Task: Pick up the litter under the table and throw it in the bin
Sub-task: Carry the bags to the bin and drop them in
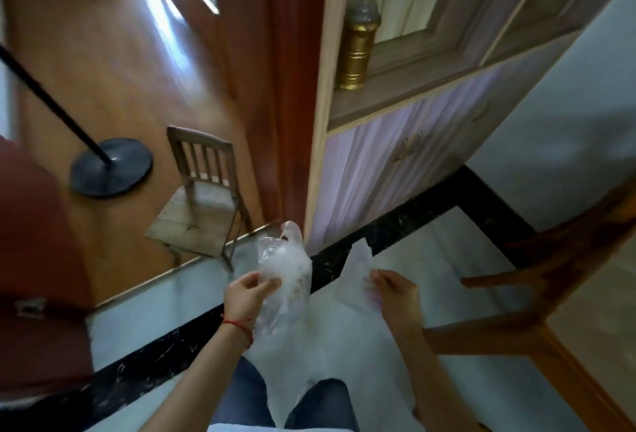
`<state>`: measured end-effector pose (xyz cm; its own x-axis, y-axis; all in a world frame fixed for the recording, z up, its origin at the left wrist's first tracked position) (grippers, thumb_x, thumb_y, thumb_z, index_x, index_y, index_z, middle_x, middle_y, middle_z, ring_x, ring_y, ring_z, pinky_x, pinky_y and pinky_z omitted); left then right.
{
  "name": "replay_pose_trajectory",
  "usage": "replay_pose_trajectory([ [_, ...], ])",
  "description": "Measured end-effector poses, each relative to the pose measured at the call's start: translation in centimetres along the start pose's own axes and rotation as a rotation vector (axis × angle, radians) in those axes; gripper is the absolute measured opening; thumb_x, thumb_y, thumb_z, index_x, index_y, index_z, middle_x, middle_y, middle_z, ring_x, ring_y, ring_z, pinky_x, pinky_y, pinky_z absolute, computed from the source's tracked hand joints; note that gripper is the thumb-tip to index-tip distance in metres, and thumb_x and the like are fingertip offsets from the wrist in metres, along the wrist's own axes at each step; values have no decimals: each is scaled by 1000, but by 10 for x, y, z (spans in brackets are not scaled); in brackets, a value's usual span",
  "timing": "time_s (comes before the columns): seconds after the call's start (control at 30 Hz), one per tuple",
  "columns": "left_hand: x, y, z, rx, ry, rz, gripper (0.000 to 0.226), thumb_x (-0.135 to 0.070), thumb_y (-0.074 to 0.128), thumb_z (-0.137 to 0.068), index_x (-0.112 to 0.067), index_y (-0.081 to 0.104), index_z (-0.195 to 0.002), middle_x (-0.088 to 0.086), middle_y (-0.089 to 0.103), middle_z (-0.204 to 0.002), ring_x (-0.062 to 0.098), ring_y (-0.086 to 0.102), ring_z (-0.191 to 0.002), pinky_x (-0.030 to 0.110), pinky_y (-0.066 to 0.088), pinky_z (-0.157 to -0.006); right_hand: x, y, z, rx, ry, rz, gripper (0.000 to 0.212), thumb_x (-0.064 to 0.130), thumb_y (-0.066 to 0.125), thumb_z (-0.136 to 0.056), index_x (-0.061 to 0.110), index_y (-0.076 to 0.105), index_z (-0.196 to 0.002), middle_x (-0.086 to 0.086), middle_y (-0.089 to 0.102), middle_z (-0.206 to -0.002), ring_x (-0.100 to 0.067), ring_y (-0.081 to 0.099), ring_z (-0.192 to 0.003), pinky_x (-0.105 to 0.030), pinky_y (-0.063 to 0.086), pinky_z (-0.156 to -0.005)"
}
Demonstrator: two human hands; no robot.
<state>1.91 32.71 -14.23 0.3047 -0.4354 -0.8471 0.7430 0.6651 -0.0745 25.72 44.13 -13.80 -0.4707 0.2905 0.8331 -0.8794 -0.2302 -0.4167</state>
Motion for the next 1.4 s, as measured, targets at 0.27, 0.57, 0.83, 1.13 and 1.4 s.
replay_pose_trajectory([
  [0.27, 23, -119, 14, -239, -64, 209, 16, -5, 72, -72, -3, 66, -87, 14, 67, -87, 27, 62, -79, 32, 52, -70, 51, 99, 28, 191, -173, 175, 17, 15, 56, -90, 7, 69, -86, -4, 63, -75, -12, 56, -66, -15, 41, -56],
  [0.57, 68, -279, 52, -500, -41, 317, 10, -5, 71, -74, -7, 63, -69, 9, 63, -73, 22, 56, -70, 28, 48, -65, 83, 241, 100, 433, -301, 236, 15, 16, 60, -87, 7, 71, -83, 0, 66, -68, -12, 59, -66, -9, 42, -53],
  [0.83, 122, -378, 113, -831, -116, 392, 24, -8, 70, -75, -11, 57, -56, 4, 52, -60, 19, 47, -61, 25, 39, -58, 107, 358, 179, 732, -507, 399, 14, 9, 60, -85, 7, 72, -78, -1, 62, -63, -12, 54, -59, -11, 38, -51],
  [1.13, 176, -408, 202, -1193, -241, 561, 18, -14, 67, -79, 3, 64, -76, 12, 59, -73, 25, 50, -69, 23, 41, -57, 89, 464, 253, 1185, -690, 734, 20, 17, 57, -86, 14, 67, -69, -5, 67, -64, -22, 64, -62, -31, 53, -62],
  [1.4, 227, -393, 275, -1505, -347, 863, 11, -6, 67, -77, 3, 63, -75, 7, 51, -61, 18, 43, -56, 13, 41, -41, 79, 509, 340, 1449, -802, 758, 20, 19, 60, -86, 20, 64, -67, 9, 63, -56, -14, 61, -60, -23, 44, -56],
])
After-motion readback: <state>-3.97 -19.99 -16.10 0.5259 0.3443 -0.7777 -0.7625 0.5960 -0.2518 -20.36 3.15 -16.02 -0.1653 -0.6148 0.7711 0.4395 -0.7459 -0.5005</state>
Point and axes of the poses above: each hand's wrist, its own z-axis away from the middle knuckle, its own y-axis out of the palm, x = y × z, the point moved 6 cm from there along -z, towards the middle knuckle
